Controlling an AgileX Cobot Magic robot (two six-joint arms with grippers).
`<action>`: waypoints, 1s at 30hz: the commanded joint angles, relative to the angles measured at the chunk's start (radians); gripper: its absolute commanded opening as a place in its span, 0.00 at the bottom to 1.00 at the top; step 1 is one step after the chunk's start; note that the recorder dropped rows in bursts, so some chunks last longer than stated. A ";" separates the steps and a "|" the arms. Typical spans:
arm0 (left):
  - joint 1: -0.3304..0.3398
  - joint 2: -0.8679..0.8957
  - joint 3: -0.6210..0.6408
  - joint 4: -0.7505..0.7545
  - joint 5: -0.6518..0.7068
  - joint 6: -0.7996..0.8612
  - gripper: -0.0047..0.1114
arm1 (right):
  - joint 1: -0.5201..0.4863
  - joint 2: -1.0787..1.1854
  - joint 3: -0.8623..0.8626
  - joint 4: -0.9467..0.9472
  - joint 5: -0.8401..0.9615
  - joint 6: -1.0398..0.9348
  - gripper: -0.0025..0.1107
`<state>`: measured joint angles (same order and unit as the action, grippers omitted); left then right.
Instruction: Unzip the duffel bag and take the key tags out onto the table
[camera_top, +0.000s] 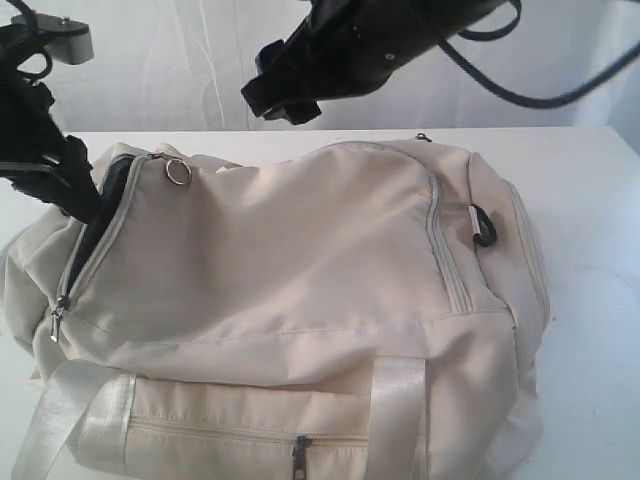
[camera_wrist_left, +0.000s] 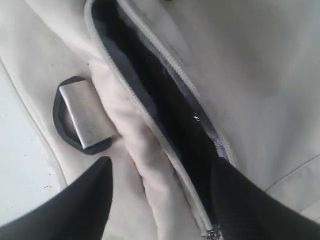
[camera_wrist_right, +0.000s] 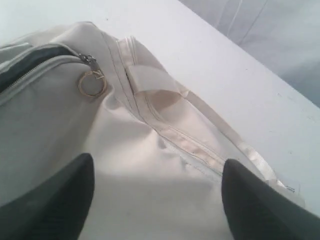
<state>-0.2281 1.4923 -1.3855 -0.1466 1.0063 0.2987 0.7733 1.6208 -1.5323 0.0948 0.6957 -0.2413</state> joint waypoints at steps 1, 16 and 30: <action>0.036 -0.033 0.085 -0.115 -0.077 0.033 0.64 | -0.017 0.153 -0.216 0.066 0.229 -0.154 0.61; 0.036 -0.013 0.116 -0.207 -0.212 0.099 0.64 | -0.016 0.383 -0.470 0.185 0.195 -0.380 0.61; 0.036 0.089 0.116 -0.204 -0.235 0.083 0.40 | -0.012 0.446 -0.470 0.313 0.190 -0.570 0.61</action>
<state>-0.1955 1.5821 -1.2742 -0.3457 0.7607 0.3928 0.7610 2.0502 -2.0006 0.3826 0.9005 -0.7885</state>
